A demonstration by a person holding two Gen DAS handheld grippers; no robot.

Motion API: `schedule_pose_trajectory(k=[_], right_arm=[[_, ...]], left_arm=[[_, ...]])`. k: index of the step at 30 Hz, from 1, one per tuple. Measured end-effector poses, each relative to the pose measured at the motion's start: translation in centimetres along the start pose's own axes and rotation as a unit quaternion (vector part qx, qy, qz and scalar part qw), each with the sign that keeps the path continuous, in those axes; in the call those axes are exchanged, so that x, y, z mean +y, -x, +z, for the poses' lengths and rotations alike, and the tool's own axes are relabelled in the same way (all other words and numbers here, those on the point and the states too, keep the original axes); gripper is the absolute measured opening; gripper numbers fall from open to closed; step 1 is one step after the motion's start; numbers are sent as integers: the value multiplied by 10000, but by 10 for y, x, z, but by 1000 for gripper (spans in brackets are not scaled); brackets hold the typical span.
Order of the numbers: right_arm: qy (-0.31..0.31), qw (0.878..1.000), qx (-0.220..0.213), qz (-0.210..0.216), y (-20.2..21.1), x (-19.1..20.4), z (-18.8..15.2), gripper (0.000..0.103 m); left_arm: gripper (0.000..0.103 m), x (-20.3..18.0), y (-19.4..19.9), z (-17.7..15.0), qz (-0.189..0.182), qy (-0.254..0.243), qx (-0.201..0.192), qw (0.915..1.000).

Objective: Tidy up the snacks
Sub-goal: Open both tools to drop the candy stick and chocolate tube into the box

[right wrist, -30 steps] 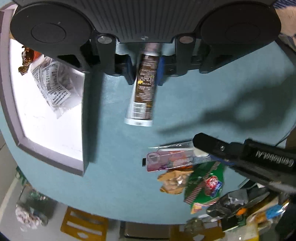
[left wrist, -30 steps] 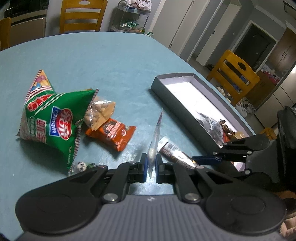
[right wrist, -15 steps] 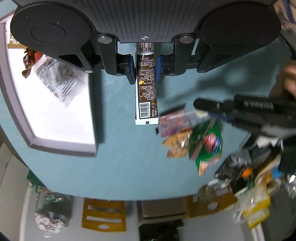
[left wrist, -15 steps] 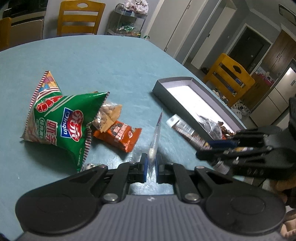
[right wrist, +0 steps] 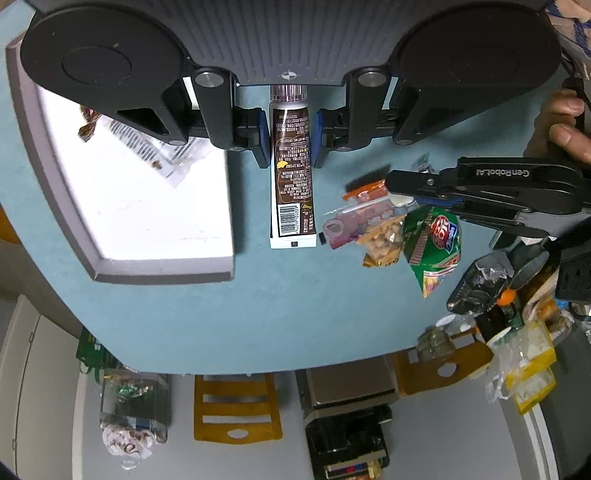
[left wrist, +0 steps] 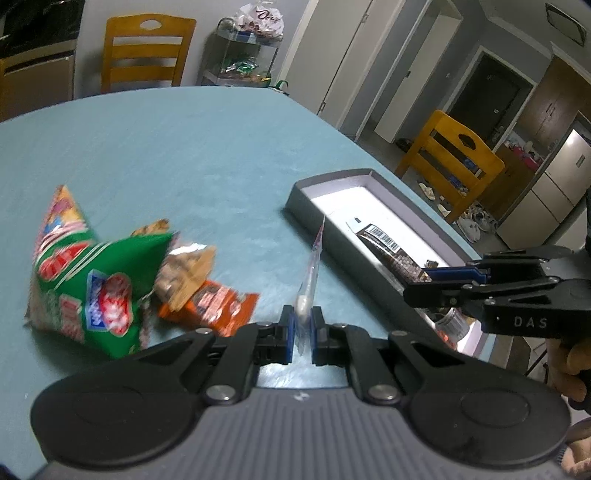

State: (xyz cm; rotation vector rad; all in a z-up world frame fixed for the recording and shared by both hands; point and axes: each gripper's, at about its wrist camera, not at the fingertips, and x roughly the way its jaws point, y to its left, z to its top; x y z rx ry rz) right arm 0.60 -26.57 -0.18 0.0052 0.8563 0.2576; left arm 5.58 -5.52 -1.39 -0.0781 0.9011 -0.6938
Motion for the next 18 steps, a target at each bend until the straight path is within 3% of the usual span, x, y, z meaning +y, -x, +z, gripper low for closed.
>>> schedule_pose_trajectory(k=[18], right_arm=[[-307, 9993, -222, -17, 16, -76, 7, 24]], left_arm=[[3, -71, -46, 41, 40, -398, 97, 9992]])
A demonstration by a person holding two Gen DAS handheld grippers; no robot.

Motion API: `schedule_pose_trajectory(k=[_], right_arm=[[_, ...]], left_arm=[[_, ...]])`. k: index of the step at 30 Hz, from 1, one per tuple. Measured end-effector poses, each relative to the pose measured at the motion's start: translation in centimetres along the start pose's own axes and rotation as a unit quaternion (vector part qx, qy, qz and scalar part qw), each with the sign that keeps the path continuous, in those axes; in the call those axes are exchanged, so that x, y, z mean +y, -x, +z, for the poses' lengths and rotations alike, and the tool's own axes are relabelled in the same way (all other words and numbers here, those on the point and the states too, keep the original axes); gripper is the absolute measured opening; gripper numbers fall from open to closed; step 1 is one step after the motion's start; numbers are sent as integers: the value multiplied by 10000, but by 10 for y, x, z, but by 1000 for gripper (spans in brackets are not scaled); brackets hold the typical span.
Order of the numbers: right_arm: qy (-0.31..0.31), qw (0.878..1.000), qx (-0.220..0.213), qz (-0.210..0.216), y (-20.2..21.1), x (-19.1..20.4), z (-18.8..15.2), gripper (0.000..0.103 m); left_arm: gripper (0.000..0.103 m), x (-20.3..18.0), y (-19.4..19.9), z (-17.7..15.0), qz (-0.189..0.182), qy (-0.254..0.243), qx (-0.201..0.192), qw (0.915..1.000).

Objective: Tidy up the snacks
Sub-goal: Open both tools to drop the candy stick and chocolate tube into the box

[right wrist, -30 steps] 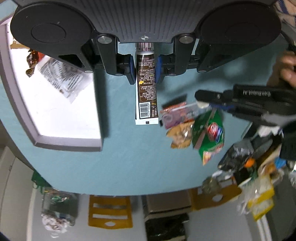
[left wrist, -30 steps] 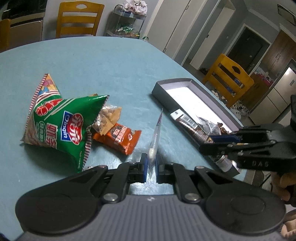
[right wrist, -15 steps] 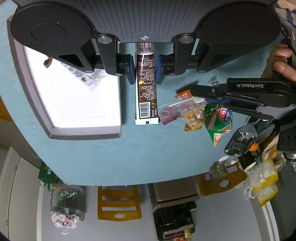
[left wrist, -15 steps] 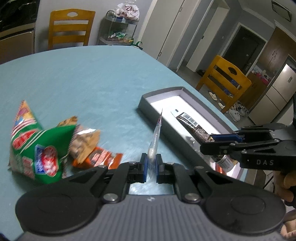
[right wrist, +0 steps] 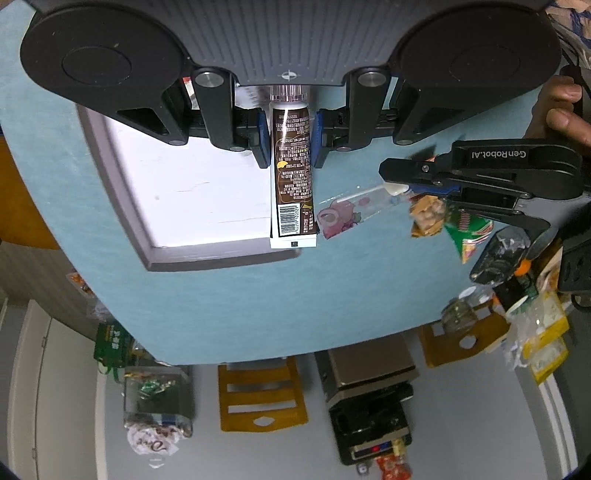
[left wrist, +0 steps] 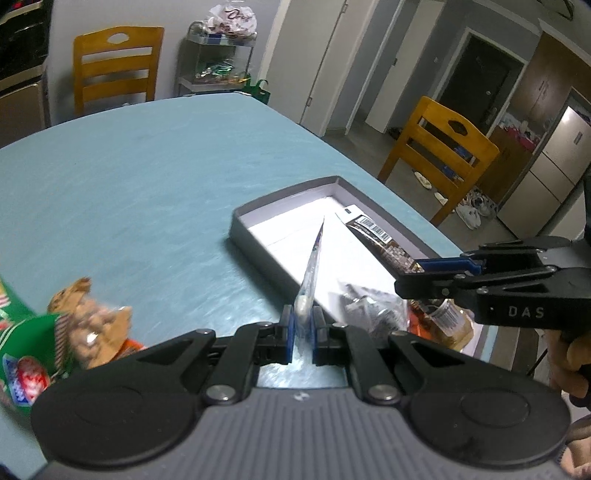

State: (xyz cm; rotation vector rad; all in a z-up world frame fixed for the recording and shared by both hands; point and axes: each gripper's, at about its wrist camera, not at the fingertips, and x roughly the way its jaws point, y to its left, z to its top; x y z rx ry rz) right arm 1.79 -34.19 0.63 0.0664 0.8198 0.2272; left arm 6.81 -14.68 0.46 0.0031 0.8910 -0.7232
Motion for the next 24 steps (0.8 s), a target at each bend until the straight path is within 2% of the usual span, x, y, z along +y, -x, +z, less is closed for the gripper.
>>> schedule_pose_trajectory(k=[11, 24], right_arm=[[-226, 9995, -1, -198, 4, -38, -3, 24], [-319, 9959, 536, -660, -16, -57, -27, 25]], left_arm=[[3, -35, -38, 24, -91, -309, 142, 9994], [3, -67, -96, 30, -177, -566, 571, 9966]])
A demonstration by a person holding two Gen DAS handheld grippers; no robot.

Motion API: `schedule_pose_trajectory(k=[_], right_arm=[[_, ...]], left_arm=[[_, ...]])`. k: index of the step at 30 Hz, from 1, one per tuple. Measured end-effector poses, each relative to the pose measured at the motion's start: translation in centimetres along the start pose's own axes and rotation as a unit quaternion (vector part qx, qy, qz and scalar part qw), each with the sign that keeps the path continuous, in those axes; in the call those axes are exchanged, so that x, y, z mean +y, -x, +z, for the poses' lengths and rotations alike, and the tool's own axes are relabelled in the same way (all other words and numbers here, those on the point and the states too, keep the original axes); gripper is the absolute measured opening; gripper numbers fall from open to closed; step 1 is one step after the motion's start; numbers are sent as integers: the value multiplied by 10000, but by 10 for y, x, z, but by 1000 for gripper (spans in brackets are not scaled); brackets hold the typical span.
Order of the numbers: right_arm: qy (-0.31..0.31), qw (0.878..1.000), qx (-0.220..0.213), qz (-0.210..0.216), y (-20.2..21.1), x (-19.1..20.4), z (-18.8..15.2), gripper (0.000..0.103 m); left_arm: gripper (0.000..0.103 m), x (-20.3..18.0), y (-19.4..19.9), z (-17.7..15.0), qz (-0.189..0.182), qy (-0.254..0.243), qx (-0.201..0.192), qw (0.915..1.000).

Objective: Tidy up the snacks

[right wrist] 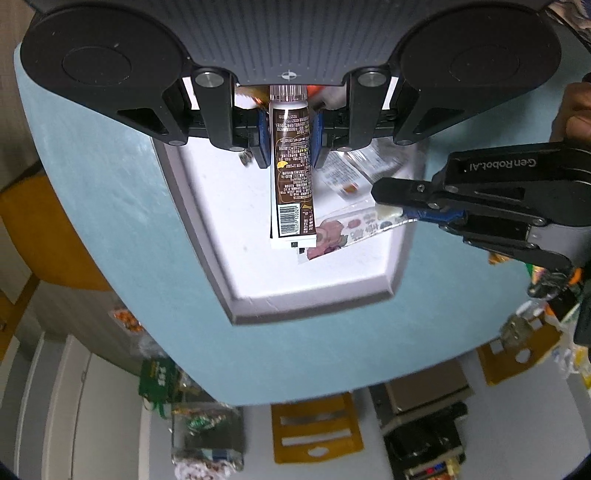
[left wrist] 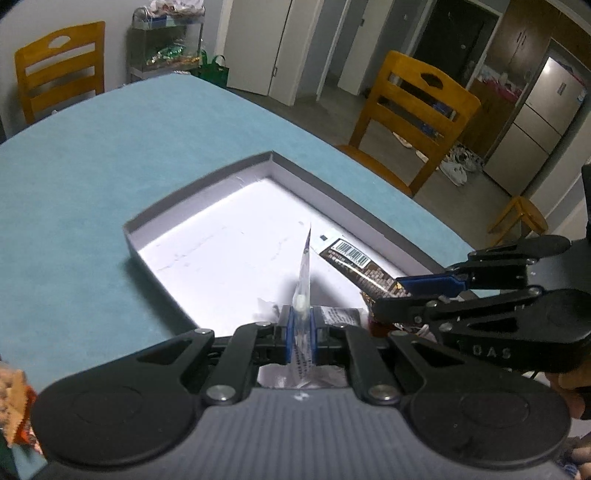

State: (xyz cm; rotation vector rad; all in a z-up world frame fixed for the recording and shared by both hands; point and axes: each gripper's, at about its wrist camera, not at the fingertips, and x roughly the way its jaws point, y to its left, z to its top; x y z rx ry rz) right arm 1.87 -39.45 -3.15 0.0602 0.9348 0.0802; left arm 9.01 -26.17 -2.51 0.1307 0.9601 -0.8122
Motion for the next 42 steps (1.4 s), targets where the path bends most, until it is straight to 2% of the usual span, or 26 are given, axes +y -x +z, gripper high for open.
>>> schedule_pose_trajectory(k=[12, 13, 14, 15, 18, 19, 22, 24, 29, 31, 32, 37, 42], right_arm=[[-17, 9995, 273, -184, -12, -2, -5, 25], [1, 9995, 263, -202, -11, -2, -6, 25], [23, 9995, 247, -220, -11, -1, -5, 26], [63, 9995, 216, -237, -10, 1, -5, 30], [147, 9991, 163, -353, -9, 1, -3, 32], [128, 9991, 145, -368, -8, 0, -2, 33], [91, 9990, 26, -428, -2, -2, 0, 41], [104, 9990, -97, -417, 2, -2, 3, 51], [411, 9978, -383, -355, 9, 12, 17, 55], [516, 9973, -456, -250, 10, 19, 23, 61], [580, 9969, -498, -179, 11, 24, 26, 64], [938, 9941, -474, 284, 4, 54, 40, 66], [1238, 9895, -446, 601, -4, 85, 49, 79]], left_arm=[[7, -13, -34, 5, 50, -313, 152, 9994], [12, -14, -36, 6, 36, -340, 152, 9993], [25, -15, -38, 6, 5, -364, 165, 9992], [34, -14, -39, 7, -51, -379, 175, 9991], [48, -12, -39, 4, 0, -360, 121, 9993], [56, -12, -39, 3, 17, -346, 111, 9993], [69, -6, -30, -1, 115, -296, -24, 9995], [71, -3, -22, -4, 56, -282, -120, 9995], [72, 6, 2, -15, 221, -179, -393, 9988], [72, 13, 14, -21, 343, -76, -479, 9982], [72, 17, 21, -25, 428, -19, -531, 9977], [72, 38, 59, -46, 928, 193, -765, 9926], [72, 55, 105, -67, 1566, 297, -1142, 9806]])
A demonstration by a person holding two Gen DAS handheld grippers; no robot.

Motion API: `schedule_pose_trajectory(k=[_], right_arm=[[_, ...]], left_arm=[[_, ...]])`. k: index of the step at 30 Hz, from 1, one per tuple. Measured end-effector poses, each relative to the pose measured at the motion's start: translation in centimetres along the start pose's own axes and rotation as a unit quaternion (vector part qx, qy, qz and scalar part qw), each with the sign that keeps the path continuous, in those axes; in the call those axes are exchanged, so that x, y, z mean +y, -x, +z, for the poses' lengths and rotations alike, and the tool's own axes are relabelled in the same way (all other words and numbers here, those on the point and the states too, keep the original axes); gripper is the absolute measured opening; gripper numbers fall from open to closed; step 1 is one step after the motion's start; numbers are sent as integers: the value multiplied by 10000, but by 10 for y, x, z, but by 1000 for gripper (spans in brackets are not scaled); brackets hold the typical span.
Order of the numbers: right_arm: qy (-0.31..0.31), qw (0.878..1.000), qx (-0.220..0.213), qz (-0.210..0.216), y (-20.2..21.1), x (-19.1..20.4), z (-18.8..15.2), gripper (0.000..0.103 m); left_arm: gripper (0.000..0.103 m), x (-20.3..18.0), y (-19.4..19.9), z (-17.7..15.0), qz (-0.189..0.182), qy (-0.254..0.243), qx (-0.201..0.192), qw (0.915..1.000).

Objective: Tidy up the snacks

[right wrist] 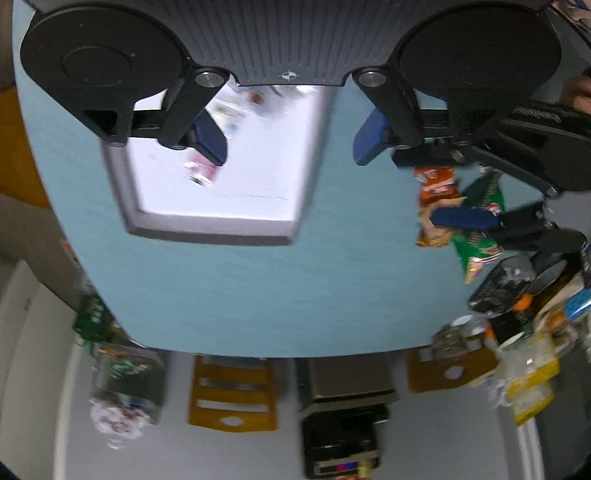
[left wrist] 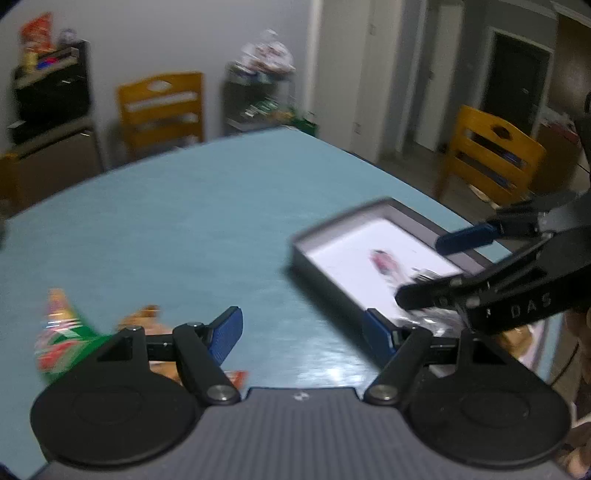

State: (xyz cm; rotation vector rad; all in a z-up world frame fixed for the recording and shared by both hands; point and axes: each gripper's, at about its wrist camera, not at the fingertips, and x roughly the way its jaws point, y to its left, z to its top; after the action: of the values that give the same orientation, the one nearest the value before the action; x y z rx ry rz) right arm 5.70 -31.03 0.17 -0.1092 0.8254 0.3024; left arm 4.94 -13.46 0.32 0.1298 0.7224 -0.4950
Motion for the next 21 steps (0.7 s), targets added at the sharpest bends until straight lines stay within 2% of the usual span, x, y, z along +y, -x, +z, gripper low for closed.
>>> schedule_pose_trajectory(k=[3, 6, 9, 11, 13, 15, 17, 19, 21], right_arm=[[168, 9997, 23, 148, -7, 17, 10, 81], [309, 9991, 32, 274, -14, 30, 16, 84], [455, 9981, 53, 402, -19, 42, 20, 85], [543, 9974, 64, 466, -23, 49, 23, 87], [634, 9967, 63, 505, -26, 56, 26, 88], [686, 9962, 68, 527, -29, 60, 29, 89], [716, 9959, 85, 543, -31, 62, 30, 89], [736, 9957, 101, 547, -33, 63, 30, 90], [715, 9958, 126, 551, -35, 64, 31, 90]], left_arm=[[78, 17, 20, -3, 550, -25, -224, 9982], [84, 35, 38, -9, 1109, -37, -412, 9930], [88, 54, 48, -15, 1599, 180, -462, 9859], [89, 73, 55, -18, 1756, 647, -421, 9814], [89, 96, 61, -21, 1658, 1404, -440, 9751], [89, 124, 69, -28, 1461, 2352, -546, 9594], [92, 148, 73, -35, 1427, 3212, -634, 9340], [92, 163, 68, -35, 1580, 3640, -583, 9161], [92, 173, 61, -36, 1689, 3839, -430, 9068]])
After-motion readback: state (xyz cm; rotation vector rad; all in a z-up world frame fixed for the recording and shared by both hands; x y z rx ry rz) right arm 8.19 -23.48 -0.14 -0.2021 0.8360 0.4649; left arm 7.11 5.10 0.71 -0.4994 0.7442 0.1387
